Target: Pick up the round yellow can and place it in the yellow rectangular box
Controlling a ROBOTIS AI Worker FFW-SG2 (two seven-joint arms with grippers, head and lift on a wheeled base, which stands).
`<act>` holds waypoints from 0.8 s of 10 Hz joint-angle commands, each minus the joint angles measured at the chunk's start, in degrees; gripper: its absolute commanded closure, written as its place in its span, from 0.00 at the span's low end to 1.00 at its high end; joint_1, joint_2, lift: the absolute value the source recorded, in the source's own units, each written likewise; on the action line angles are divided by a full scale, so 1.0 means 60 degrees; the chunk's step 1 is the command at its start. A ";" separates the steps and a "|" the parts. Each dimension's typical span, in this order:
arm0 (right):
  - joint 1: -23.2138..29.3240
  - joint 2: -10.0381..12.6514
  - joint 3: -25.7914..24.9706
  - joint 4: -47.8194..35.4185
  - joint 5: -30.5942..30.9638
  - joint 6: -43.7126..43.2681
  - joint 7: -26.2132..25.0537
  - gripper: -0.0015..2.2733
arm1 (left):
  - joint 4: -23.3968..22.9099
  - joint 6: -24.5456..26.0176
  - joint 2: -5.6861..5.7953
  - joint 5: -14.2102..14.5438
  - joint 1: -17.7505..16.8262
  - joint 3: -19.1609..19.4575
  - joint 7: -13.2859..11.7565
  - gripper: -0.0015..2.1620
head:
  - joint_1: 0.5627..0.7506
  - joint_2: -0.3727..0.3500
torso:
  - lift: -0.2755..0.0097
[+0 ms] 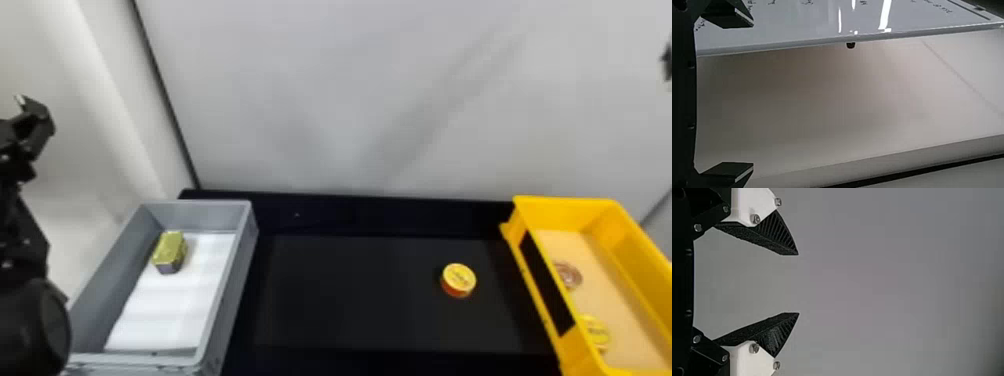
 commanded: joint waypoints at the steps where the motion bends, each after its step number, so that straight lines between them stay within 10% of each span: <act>1: 0.0014 0.0043 0.0993 0.0324 0.0244 0.0064 0.0080 0.14 | 0.0024 0.0000 -0.0025 0.0004 -0.0002 0.0000 0.0000 0.01 | 0.70 0.53 | 0.75; 8: 0.0879 0.0599 0.2839 0.1452 0.0024 0.0035 0.0607 0.14 | 0.0068 0.0000 -0.0025 0.0077 -0.0002 0.0015 0.0000 0.01 | 0.70 0.53 | 0.75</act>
